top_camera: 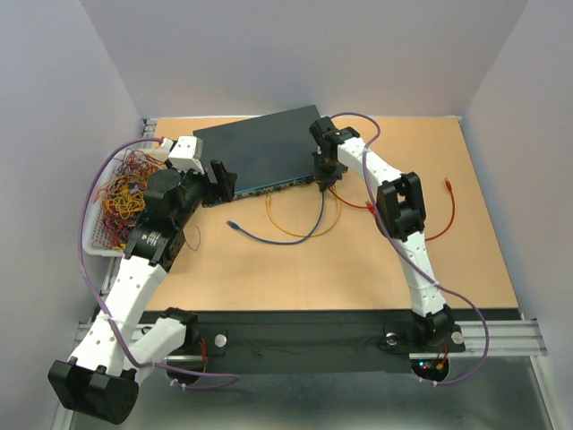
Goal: Insert the plug into the switch port
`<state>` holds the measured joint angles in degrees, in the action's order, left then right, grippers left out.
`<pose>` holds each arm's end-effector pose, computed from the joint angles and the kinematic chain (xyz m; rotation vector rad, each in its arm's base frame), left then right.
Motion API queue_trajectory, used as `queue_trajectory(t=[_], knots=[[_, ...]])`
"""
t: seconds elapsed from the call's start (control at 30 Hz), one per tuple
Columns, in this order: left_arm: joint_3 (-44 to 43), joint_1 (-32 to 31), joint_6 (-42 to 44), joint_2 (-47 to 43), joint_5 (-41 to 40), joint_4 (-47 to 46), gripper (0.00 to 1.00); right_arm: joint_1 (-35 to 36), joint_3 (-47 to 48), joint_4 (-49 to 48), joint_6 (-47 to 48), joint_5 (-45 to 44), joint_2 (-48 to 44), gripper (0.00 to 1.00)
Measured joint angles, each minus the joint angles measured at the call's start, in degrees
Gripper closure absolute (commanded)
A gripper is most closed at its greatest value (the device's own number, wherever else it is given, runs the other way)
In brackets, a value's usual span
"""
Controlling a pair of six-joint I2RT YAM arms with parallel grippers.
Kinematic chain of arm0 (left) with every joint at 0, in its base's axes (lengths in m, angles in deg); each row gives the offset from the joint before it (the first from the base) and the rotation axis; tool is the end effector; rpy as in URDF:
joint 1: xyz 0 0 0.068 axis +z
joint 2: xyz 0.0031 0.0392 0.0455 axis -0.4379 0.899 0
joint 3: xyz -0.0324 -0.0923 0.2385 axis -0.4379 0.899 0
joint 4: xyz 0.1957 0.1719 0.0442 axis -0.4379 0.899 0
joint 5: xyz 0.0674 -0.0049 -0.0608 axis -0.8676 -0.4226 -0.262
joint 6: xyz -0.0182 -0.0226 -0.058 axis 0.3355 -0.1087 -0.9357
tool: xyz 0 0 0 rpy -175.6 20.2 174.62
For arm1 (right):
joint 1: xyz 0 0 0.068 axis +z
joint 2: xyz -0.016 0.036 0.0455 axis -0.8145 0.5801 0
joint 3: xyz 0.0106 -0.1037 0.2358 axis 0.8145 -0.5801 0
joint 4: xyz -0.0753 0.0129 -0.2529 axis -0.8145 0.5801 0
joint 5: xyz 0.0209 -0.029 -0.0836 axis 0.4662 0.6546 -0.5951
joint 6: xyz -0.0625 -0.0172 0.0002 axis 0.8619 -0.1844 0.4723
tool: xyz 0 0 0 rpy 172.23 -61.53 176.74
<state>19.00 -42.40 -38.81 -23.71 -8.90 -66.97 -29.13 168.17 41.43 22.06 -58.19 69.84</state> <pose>0.2206 -0.0698 0.3617 0.1834 1.6305 -0.4094 0.4647 0.2168 0.1554 -0.0821 2.7834 0.1050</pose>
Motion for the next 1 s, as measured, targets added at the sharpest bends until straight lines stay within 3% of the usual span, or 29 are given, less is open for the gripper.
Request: queue_trajectory(t=[0.57,0.87,0.93,0.97,1.0], knots=[[0.00,0.00,0.28,0.92,-0.85,0.35,0.13,-1.70,12.04,9.11,-0.66,4.72,6.73,1.00],[0.00,0.00,0.61,1.68,-1.11,0.39,0.13,-1.73,13.70,10.01,-0.57,4.00,7.82,0.99],[0.00,0.00,0.63,1.68,-1.25,0.39,0.13,-1.73,13.73,9.94,-0.44,3.82,7.89,0.88],[0.00,0.00,0.63,1.68,-1.27,0.39,0.13,-1.73,13.73,9.88,-0.11,3.76,7.91,0.74],[0.00,0.00,0.66,1.68,-1.31,0.39,0.13,-1.73,13.73,9.75,0.28,3.76,7.91,0.69]])
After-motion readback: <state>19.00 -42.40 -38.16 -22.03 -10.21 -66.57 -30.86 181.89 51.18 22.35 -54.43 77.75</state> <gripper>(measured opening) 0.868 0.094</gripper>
